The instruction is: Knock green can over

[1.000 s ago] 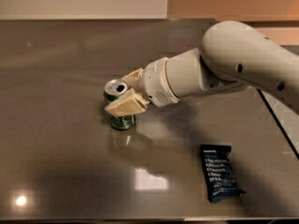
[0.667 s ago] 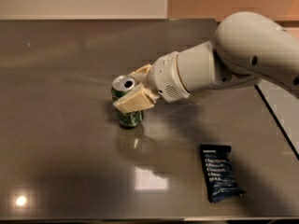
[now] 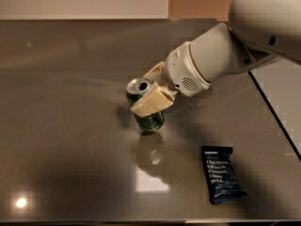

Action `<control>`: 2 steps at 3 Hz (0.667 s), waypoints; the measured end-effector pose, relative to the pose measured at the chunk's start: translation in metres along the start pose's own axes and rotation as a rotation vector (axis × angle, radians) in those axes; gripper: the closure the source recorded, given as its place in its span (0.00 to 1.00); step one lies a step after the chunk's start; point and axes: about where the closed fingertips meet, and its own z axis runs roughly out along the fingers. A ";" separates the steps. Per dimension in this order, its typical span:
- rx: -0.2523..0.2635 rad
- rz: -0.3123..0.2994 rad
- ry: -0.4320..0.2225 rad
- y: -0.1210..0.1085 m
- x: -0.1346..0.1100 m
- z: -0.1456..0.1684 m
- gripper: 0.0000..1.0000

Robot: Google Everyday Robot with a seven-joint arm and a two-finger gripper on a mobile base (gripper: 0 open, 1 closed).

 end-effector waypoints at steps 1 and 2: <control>-0.005 -0.039 0.135 0.004 0.008 -0.010 1.00; -0.023 -0.104 0.264 0.005 0.010 -0.009 1.00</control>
Offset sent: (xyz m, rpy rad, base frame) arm -0.0033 -0.0182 -0.0064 -0.4517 -0.0324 0.1224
